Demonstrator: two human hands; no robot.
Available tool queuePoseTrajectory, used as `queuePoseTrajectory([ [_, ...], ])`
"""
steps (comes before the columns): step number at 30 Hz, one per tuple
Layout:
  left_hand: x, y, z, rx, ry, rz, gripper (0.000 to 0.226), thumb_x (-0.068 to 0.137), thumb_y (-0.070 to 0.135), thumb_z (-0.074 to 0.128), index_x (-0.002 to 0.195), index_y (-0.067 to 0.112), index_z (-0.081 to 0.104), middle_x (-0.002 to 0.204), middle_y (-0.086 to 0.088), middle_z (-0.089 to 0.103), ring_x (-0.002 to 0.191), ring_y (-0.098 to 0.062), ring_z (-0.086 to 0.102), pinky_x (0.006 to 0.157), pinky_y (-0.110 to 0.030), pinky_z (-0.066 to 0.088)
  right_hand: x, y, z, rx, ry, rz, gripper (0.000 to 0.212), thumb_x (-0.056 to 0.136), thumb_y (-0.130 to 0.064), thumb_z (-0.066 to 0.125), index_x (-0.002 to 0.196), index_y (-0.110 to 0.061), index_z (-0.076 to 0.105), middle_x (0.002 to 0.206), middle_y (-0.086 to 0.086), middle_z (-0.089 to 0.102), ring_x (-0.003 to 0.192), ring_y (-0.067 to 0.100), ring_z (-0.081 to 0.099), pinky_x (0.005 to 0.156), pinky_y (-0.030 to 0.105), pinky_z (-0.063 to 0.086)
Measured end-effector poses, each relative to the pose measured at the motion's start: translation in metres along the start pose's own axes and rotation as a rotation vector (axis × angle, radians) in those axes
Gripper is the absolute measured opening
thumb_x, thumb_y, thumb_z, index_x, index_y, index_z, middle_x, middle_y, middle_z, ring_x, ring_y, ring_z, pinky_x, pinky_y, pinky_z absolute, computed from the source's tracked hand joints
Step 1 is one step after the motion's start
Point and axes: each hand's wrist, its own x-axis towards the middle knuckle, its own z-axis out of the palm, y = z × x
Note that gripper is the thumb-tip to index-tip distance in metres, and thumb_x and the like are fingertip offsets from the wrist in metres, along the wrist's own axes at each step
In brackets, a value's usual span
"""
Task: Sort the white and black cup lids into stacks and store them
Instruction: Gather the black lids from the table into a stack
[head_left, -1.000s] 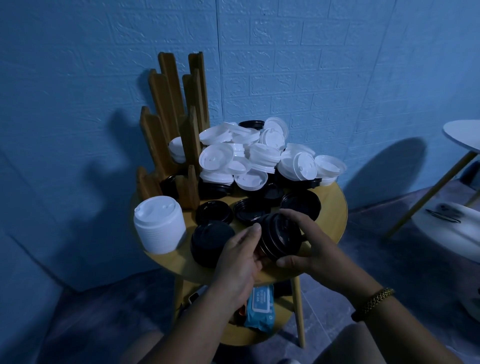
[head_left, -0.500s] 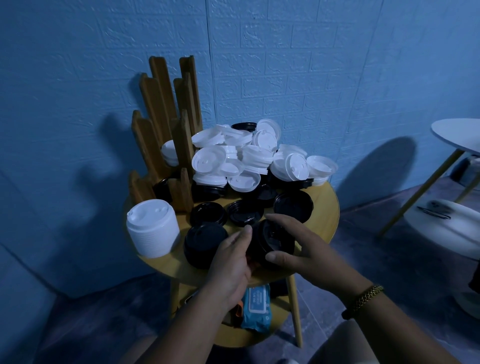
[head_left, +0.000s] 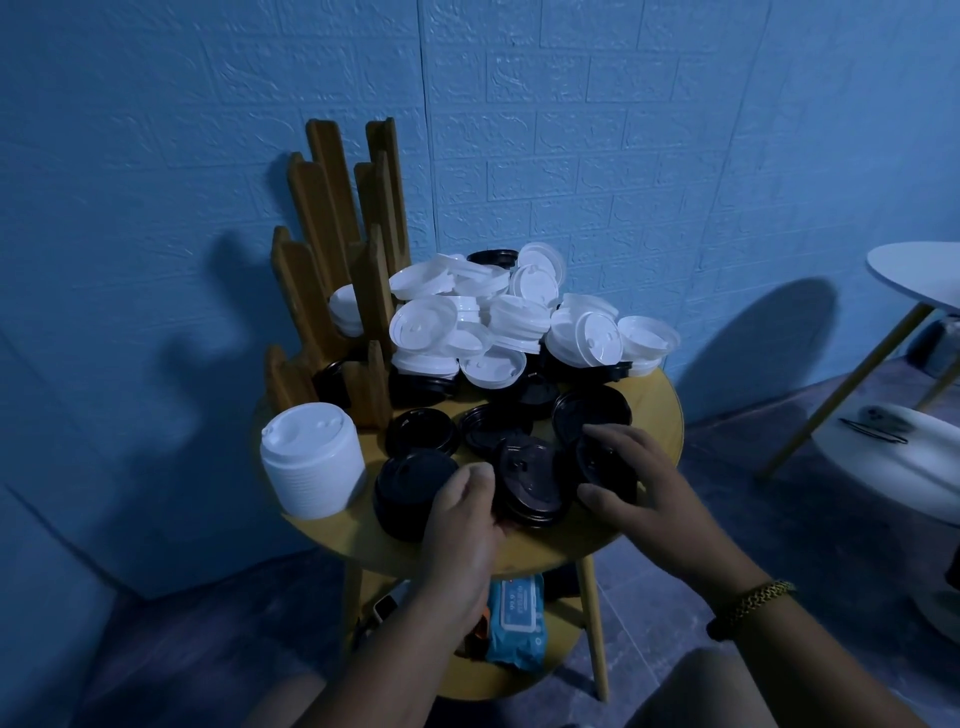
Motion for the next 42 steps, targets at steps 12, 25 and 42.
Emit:
queuePoseTrajectory([
  [12,-0.005,0.016,-0.002,-0.213,0.052,0.023,0.036,0.107,0.022,0.048,0.141,0.011,0.052,0.121,-0.014,0.072,0.105,-0.023,0.073,0.072,-0.028,0.058,0.004,-0.003,0.015,-0.207,-0.134,-0.071,0.097,0.066,-0.083,0.063,0.147,-0.041,0.031,0.145,-0.024,0.037,0.133,-0.004,0.033,0.112,0.026,0.033],
  [25,-0.004,0.002,-0.01,0.746,-0.088,0.36,0.048,0.105,0.016,0.049,0.147,0.038,0.038,0.147,0.015,0.049,0.124,0.008,0.051,0.088,-0.009,0.042,0.001,0.002,-0.007,-0.016,-0.039,0.043,0.076,0.073,-0.051,0.076,0.14,-0.038,0.043,0.136,-0.028,0.041,0.122,-0.014,0.042,0.094,0.006,0.041],
  [42,0.007,-0.001,-0.015,1.2,-0.339,0.293,0.12,0.08,0.056,0.078,0.159,0.042,-0.012,0.167,0.01,0.013,0.152,-0.018,0.017,0.119,-0.039,0.03,0.002,0.005,0.008,-0.194,-0.209,-0.048,0.072,0.081,-0.053,0.075,0.143,-0.035,0.045,0.141,-0.025,0.037,0.129,-0.005,0.039,0.102,0.017,0.045],
])
